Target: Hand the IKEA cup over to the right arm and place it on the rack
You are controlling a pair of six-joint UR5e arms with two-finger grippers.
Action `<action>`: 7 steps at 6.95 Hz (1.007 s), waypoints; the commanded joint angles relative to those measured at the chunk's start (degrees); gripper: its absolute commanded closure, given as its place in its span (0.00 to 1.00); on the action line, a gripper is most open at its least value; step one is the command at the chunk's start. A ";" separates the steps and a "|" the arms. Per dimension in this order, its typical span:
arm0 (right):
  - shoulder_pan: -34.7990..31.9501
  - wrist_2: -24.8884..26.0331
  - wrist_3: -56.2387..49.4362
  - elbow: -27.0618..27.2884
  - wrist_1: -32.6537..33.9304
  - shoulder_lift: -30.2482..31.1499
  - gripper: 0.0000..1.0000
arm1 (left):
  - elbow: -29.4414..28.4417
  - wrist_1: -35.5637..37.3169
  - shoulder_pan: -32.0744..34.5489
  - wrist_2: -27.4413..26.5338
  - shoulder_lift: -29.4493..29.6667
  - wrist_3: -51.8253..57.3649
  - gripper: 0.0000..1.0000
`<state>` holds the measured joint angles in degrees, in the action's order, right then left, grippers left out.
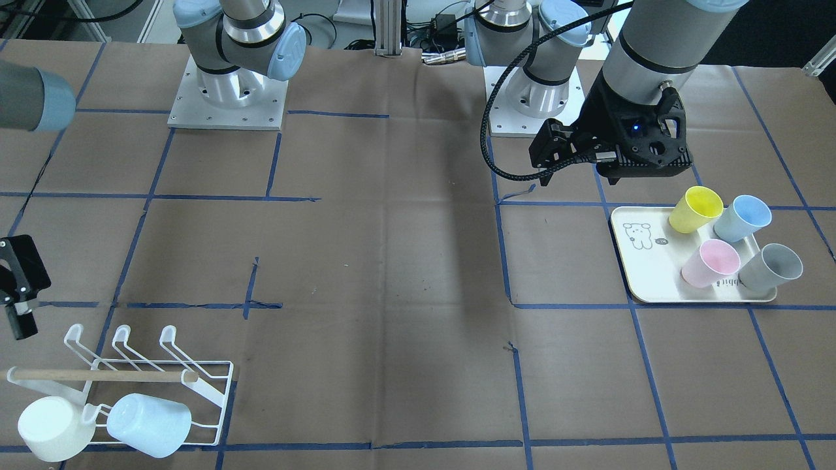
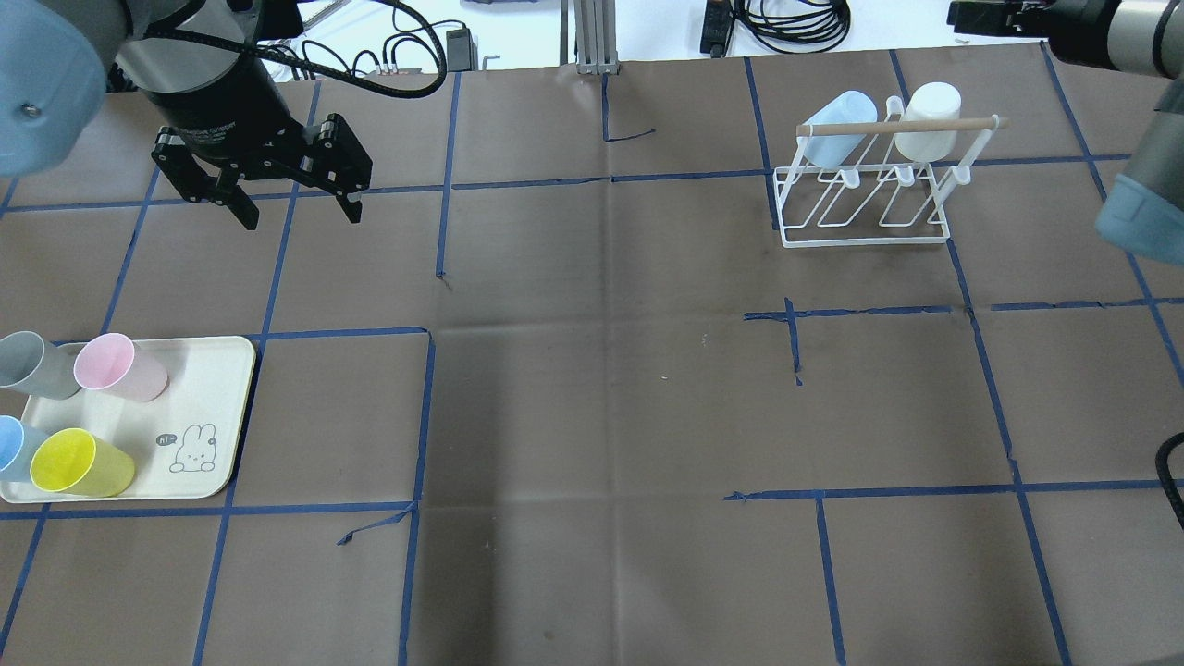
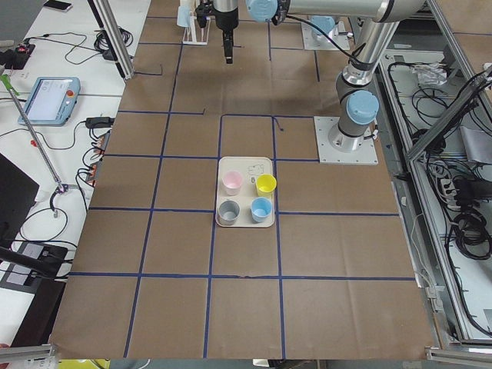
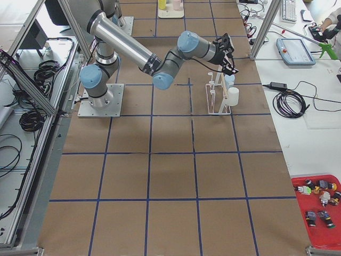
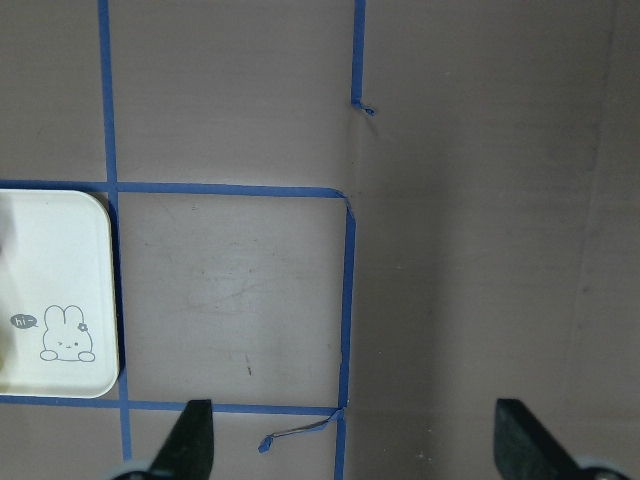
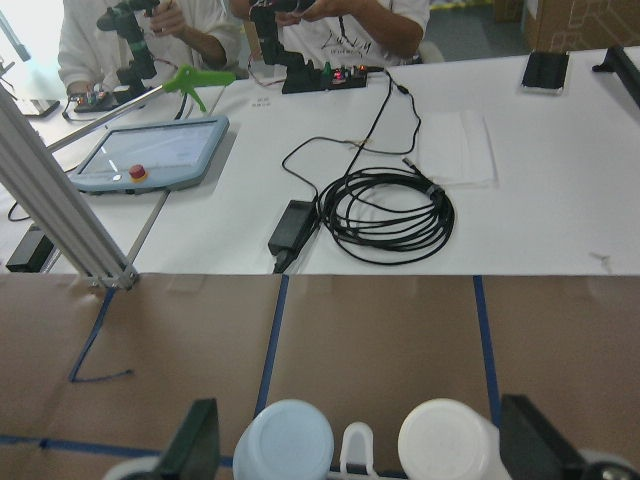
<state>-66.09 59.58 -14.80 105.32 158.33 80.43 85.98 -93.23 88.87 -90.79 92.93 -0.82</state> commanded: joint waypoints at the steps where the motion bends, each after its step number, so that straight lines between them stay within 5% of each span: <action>1: -0.01 0.09 -3.64 0.15 -28.93 8.13 0.00 | 0.07 0.24 -0.01 -0.08 -0.03 -0.06 0.00; 4: -4.99 16.91 -5.51 -7.81 -56.38 9.49 0.00 | 0.15 0.42 -0.01 -0.09 -0.29 -0.15 0.00; 5: -6.93 18.88 -5.16 -10.29 -62.56 8.53 0.00 | 0.07 0.51 -0.01 -0.09 -0.29 -0.15 0.00; 7: -11.05 21.54 -0.62 -13.03 -65.70 8.17 0.00 | 0.15 0.51 -0.01 -0.09 -0.29 -0.41 0.00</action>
<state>-74.45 79.79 -18.22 94.10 94.88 88.93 86.07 -92.74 88.86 -90.88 92.64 -1.03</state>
